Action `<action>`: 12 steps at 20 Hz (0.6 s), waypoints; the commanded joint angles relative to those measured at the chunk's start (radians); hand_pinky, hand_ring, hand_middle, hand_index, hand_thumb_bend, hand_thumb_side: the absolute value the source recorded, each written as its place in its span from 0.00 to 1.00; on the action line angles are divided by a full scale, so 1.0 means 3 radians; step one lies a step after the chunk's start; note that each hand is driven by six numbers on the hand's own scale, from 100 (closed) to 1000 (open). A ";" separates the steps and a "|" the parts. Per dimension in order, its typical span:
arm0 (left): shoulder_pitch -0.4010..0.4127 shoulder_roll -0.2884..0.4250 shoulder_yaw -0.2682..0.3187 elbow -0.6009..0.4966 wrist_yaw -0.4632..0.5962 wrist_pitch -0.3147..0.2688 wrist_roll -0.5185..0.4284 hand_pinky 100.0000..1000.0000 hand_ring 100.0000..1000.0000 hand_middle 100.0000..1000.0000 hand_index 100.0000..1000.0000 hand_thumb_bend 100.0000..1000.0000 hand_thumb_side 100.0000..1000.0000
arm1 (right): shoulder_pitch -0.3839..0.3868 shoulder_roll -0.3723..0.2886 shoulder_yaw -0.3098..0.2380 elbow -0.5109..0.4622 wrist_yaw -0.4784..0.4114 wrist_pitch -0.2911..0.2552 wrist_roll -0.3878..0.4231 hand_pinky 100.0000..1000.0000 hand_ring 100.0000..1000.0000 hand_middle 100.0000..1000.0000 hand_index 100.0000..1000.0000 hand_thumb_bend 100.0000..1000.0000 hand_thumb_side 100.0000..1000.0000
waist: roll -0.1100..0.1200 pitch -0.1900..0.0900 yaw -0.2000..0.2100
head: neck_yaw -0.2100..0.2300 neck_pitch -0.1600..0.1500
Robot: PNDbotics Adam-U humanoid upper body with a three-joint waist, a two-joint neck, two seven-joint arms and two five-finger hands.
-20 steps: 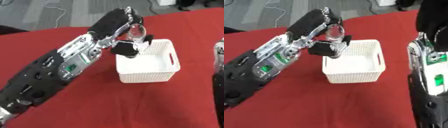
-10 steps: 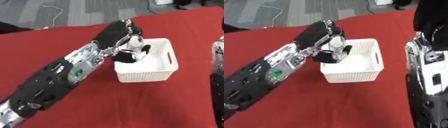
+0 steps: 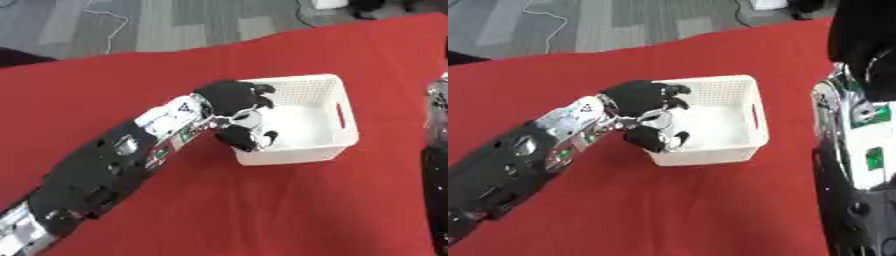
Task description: Pick up objects on the table and place them in the box.
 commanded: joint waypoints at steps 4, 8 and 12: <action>-0.0249 0.0469 0.0349 -0.1111 0.0724 0.0516 0.0036 0.92 0.94 0.99 0.95 0.06 1.00 | 0.0057 -0.0136 -0.0078 -0.0043 0.0057 0.0017 -0.0035 0.23 0.25 0.24 0.45 0.00 0.98 | -0.0009 -0.0101 0.0108 | -0.0012 -0.0003; -0.0411 0.0816 0.0732 -0.1782 0.1376 0.0947 0.0136 0.89 0.91 0.98 0.94 0.07 0.97 | 0.0130 -0.0211 -0.0112 -0.0043 0.0108 0.0021 -0.0078 0.23 0.25 0.24 0.45 0.00 0.98 | -0.0007 -0.0144 0.0196 | -0.0100 -0.0003; -0.0614 0.1035 0.1071 -0.1860 0.1871 0.1063 0.0462 0.85 0.89 0.97 0.96 0.07 0.95 | 0.0186 -0.0258 -0.0127 -0.0043 0.0148 0.0024 -0.0104 0.23 0.25 0.24 0.45 0.00 0.98 | -0.0004 -0.0175 0.0263 | -0.0106 -0.0003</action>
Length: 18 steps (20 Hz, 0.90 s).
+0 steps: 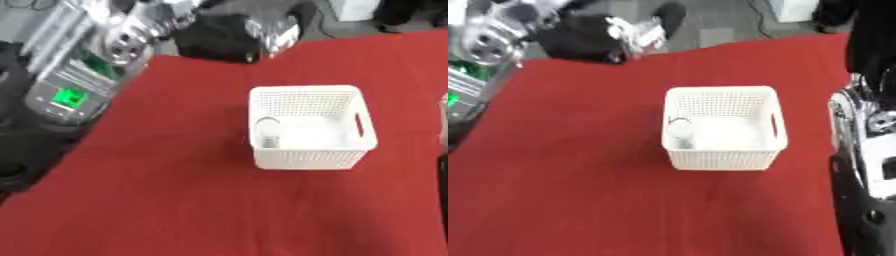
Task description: Pick up objects on the table and place them in the box.
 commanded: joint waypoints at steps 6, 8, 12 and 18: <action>-0.0170 0.0413 0.0547 -0.0102 0.1012 0.0065 0.0710 0.77 0.82 0.94 0.94 0.03 0.96 | 0.0066 -0.0139 -0.0054 -0.0043 0.0083 0.0004 -0.0052 0.23 0.25 0.24 0.45 0.00 0.98 | 0.0000 -0.0094 0.0111 | 0.0040 -0.0003; -0.0114 0.0537 0.0572 -0.0102 0.1167 -0.0019 0.0717 0.72 0.79 0.91 0.91 0.00 0.93 | 0.0094 -0.0175 -0.0070 -0.0043 0.0104 0.0000 -0.0069 0.23 0.25 0.24 0.45 0.00 0.98 | 0.0006 -0.0108 0.0152 | 0.0023 -0.0003; 0.0191 0.0777 0.0734 -0.0102 0.1351 -0.0370 0.0934 0.59 0.68 0.83 0.86 0.00 0.85 | 0.0137 -0.0219 -0.0120 -0.0043 0.0154 0.0004 -0.0122 0.23 0.25 0.24 0.45 0.00 0.97 | 0.0003 -0.0122 0.0220 | -0.0041 -0.0003; 0.1151 0.0537 0.0865 -0.0102 0.1862 -0.1003 0.2054 0.43 0.54 0.76 0.82 0.00 0.84 | 0.0215 -0.0269 -0.0235 -0.0043 0.0255 0.0003 -0.0279 0.23 0.25 0.23 0.45 0.00 0.97 | -0.0084 -0.0126 0.0317 | -0.0209 -0.0003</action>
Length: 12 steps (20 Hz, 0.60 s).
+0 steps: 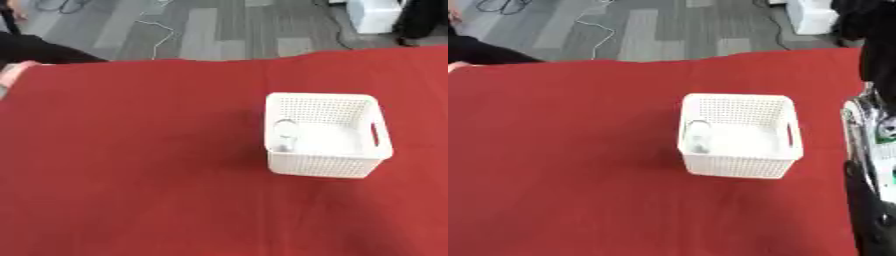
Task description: Pick up objects on the table and place them in the box.
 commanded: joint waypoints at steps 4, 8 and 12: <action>0.0577 -0.0611 0.0005 -0.0027 0.0197 -0.0826 0.0711 0.40 0.51 0.72 0.78 0.00 0.84 | 0.0054 -0.0130 -0.0132 -0.0043 0.0136 -0.0007 -0.0161 0.22 0.24 0.23 0.45 0.00 0.97 | -0.0091 -0.0017 0.0092 | -0.0246 -0.0003; 0.0744 -0.0968 -0.0158 -0.0027 0.0055 -0.1645 0.0896 0.40 0.47 0.65 0.73 0.00 0.83 | 0.0119 -0.0165 -0.0200 -0.0043 0.0151 -0.0061 -0.0374 0.23 0.24 0.23 0.45 0.00 0.97 | -0.0182 0.0028 0.0181 | -0.0477 -0.0003; 0.0754 -0.1021 -0.0269 -0.0027 0.0008 -0.1965 0.0837 0.42 0.49 0.68 0.74 0.00 0.83 | 0.0162 -0.0206 -0.0192 -0.0043 0.0138 -0.0071 -0.0643 0.23 0.24 0.23 0.44 0.00 0.97 | -0.0226 0.0025 0.0226 | -0.0648 -0.0003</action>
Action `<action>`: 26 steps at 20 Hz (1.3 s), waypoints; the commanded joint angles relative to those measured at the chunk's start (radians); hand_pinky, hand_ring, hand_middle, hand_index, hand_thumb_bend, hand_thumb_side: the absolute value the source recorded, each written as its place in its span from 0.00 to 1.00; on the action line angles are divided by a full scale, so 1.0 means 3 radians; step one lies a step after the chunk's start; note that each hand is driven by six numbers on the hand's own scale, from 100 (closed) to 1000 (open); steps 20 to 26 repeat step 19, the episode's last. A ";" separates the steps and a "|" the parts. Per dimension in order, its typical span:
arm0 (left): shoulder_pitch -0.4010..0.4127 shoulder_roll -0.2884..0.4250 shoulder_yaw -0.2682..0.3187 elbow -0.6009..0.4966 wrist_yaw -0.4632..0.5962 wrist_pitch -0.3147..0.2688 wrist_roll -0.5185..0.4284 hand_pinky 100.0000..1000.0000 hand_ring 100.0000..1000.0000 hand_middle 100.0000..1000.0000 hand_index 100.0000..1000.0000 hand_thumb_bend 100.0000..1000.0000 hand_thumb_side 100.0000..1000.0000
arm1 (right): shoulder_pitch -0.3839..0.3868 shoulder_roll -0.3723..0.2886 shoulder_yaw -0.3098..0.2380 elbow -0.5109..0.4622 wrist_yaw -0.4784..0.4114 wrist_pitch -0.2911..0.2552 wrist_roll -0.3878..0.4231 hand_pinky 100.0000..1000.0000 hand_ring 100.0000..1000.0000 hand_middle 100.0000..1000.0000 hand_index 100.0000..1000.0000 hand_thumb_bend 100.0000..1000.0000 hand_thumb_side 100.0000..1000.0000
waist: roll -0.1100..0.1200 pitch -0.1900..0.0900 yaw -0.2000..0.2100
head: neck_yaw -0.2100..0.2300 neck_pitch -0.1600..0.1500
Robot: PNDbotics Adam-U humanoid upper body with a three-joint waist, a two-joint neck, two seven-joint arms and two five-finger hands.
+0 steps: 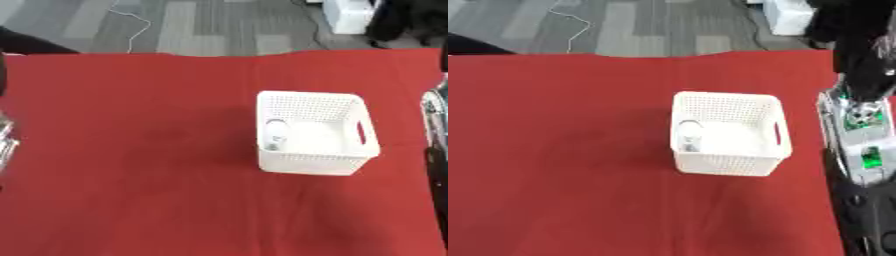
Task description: Pick up objects on the table and place them in the box.
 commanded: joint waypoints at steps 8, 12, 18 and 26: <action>0.0000 -0.0005 -0.0141 -0.0037 0.0123 -0.0145 -0.0120 0.42 0.48 0.68 0.74 0.00 0.83 | -0.0061 -0.0157 0.0061 -0.0043 0.0286 -0.0228 -0.0445 0.25 0.26 0.24 0.44 0.00 0.99 | -0.0005 -0.0052 0.0033 | -0.0402 -0.0003; -0.0012 -0.0009 -0.0136 -0.0037 0.0197 -0.0143 -0.0164 0.42 0.48 0.67 0.74 0.00 0.83 | -0.0088 -0.0170 0.0106 -0.0043 0.0507 -0.0224 -0.0695 0.25 0.26 0.24 0.44 0.00 1.00 | -0.0006 -0.0059 0.0033 | -0.0559 -0.0003; -0.0016 -0.0018 -0.0129 -0.0037 0.0239 -0.0136 -0.0207 0.41 0.47 0.67 0.74 0.00 0.83 | -0.0099 -0.0180 0.0188 -0.0043 0.0714 -0.0155 -0.0935 0.25 0.26 0.24 0.44 0.00 1.00 | -0.0008 -0.0056 0.0040 | -0.0694 -0.0003; -0.0014 -0.0018 -0.0135 -0.0037 0.0243 -0.0130 -0.0215 0.41 0.47 0.67 0.74 0.00 0.83 | -0.0102 -0.0180 0.0196 -0.0043 0.0730 -0.0157 -0.0956 0.25 0.26 0.24 0.44 0.00 1.00 | -0.0009 -0.0055 0.0038 | -0.0689 -0.0003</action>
